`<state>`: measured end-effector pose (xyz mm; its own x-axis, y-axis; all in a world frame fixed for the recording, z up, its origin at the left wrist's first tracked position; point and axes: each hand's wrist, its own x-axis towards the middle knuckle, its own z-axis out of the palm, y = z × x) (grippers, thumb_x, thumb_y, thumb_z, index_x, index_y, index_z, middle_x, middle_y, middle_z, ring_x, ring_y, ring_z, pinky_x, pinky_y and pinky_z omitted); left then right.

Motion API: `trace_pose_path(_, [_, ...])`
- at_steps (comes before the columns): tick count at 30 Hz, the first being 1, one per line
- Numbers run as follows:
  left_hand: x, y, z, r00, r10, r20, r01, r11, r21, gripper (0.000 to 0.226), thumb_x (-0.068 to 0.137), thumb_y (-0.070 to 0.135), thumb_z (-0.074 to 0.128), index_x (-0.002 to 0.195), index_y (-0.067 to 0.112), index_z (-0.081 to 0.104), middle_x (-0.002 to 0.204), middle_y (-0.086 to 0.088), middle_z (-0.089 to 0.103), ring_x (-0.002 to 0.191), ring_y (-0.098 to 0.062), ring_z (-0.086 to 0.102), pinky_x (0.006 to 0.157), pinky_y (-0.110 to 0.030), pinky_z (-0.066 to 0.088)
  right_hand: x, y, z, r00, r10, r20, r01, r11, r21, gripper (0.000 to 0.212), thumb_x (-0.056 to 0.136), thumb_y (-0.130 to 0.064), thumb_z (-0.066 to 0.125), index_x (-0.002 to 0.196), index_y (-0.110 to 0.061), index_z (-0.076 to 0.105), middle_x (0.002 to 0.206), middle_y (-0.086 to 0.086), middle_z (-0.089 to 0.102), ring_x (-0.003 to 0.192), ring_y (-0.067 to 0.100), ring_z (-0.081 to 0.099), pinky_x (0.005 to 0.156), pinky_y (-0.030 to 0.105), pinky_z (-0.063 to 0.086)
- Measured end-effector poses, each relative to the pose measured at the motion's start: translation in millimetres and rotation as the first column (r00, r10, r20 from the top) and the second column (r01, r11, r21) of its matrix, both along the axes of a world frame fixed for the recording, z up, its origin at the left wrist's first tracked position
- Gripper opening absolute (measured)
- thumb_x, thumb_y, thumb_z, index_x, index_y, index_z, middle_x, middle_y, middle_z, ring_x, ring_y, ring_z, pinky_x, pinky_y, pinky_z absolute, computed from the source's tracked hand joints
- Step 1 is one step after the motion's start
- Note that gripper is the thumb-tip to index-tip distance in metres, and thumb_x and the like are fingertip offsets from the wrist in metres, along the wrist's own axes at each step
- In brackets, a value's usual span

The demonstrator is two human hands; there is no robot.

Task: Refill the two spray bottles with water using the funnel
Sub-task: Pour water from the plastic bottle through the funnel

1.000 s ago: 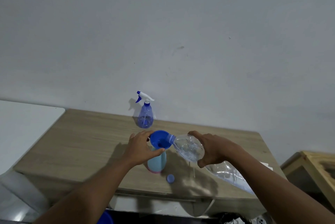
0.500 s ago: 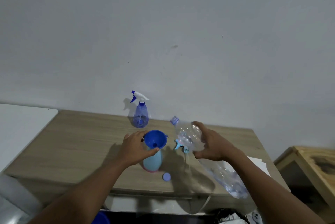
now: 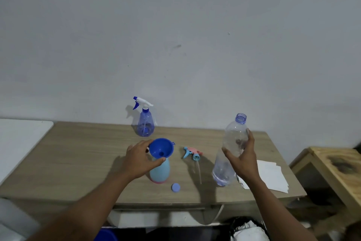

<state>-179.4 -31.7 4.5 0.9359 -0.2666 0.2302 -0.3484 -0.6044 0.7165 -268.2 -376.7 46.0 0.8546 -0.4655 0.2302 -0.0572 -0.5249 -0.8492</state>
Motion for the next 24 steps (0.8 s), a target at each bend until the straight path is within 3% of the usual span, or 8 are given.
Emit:
trace_pose_path(5, [0.2, 0.5, 1.0, 1.000, 0.003, -0.005, -0.003, 1.000, 0.022, 0.069, 0.060, 0.071, 0.073, 0.118, 0.037, 0.061, 0.104, 0.022, 0.064, 0.087, 0.001, 0.061, 0.091, -0.044, 0.051, -5.5, 0.9, -14.1, 0.999, -0.048, 0.021, 0.047, 0.998, 0.036, 0.105, 0.075, -0.026, 0.087, 0.151, -0.036, 0.016, 0.128, -0.002, 0.052, 0.116, 0.023, 0.056, 0.091, 0.038, 0.050])
trace_pose_path(9, [-2.1, -0.1, 3.9, 1.000, 0.008, -0.008, -0.008, 1.000, 0.020, 0.066, 0.060, 0.069, 0.074, 0.116, 0.038, 0.062, 0.101, 0.024, 0.064, 0.087, 0.001, 0.061, 0.091, -0.043, 0.051, -4.3, 3.7, -19.6, 0.998, -0.060, -0.013, 0.061, 0.996, 0.071, 0.117, 0.071, -0.028, 0.089, 0.154, -0.036, 0.007, 0.137, 0.003, 0.050, 0.121, 0.021, 0.054, 0.097, 0.040, 0.049])
trace_pose_path(11, [-3.2, -0.4, 4.3, 1.000, 0.009, -0.009, -0.008, 1.000, 0.015, 0.064, 0.060, 0.068, 0.075, 0.116, 0.039, 0.061, 0.100, 0.025, 0.063, 0.087, 0.000, 0.061, 0.091, -0.043, 0.051, -6.2, 9.2, -22.5, 0.989, -0.149, 0.022, 0.146, 0.982, 0.116, 0.119, 0.065, -0.028, 0.094, 0.152, -0.032, 0.013, 0.136, -0.001, 0.046, 0.120, 0.017, 0.050, 0.098, 0.037, 0.046])
trace_pose_path(13, [-4.3, -1.0, 5.1, 1.000, 0.013, -0.010, -0.013, 1.000, 0.012, 0.063, 0.061, 0.067, 0.076, 0.116, 0.041, 0.060, 0.101, 0.026, 0.062, 0.087, 0.000, 0.061, 0.091, -0.043, 0.050, -13.9, 21.3, -29.1, 0.951, -0.282, 0.130, 0.265, 0.955, 0.132, 0.102, 0.062, -0.026, 0.095, 0.141, -0.024, 0.030, 0.130, -0.001, 0.042, 0.115, 0.017, 0.048, 0.095, 0.032, 0.044])
trace_pose_path(15, [-5.0, -1.2, 5.0, 1.000, 0.021, -0.012, -0.021, 1.000, 0.009, 0.064, 0.061, 0.066, 0.077, 0.117, 0.040, 0.060, 0.101, 0.025, 0.062, 0.087, 0.001, 0.061, 0.091, -0.042, 0.051, -25.1, 43.9, -37.2, 0.919, -0.316, 0.237, 0.298, 0.948, 0.109, 0.067, 0.071, -0.017, 0.089, 0.119, -0.021, 0.042, 0.117, 0.003, 0.044, 0.102, 0.022, 0.049, 0.086, 0.020, 0.043])
trace_pose_path(17, [-5.7, -1.4, 5.0, 1.000, 0.026, -0.014, -0.026, 1.000, 0.004, 0.066, 0.061, 0.066, 0.076, 0.118, 0.038, 0.060, 0.102, 0.024, 0.063, 0.086, 0.001, 0.061, 0.091, -0.042, 0.051, -30.2, 67.8, -44.9, 0.950, -0.178, 0.256, 0.165, 0.984, 0.069, 0.040, 0.081, -0.006, 0.079, 0.101, -0.025, 0.049, 0.100, 0.003, 0.053, 0.086, 0.017, 0.052, 0.073, 0.011, 0.041])
trace_pose_path(19, [-5.5, -1.5, 4.3, 0.999, 0.029, -0.023, -0.029, 1.000, 0.006, 0.067, 0.062, 0.067, 0.076, 0.119, 0.037, 0.060, 0.102, 0.023, 0.063, 0.086, 0.001, 0.061, 0.090, -0.041, 0.051, -22.7, 84.0, -48.9, 0.984, 0.027, 0.179, -0.041, 0.997, 0.072, 0.027, 0.088, -0.004, 0.071, 0.093, -0.026, 0.058, 0.087, 0.001, 0.061, 0.074, 0.012, 0.055, 0.066, 0.017, 0.044])
trace_pose_path(24, [-5.7, -1.5, 7.0, 0.999, 0.022, -0.040, -0.021, 0.999, 0.026, 0.069, 0.063, 0.069, 0.074, 0.122, 0.036, 0.059, 0.105, 0.022, 0.063, 0.088, 0.002, 0.060, 0.092, -0.043, 0.051, 33.6, 110.1, -35.9, 0.971, 0.236, -0.036, -0.228, 0.962, 0.147, 0.011, 0.095, -0.013, 0.063, 0.088, -0.013, 0.071, 0.084, 0.000, 0.074, 0.076, 0.014, 0.066, 0.067, 0.025, 0.051])
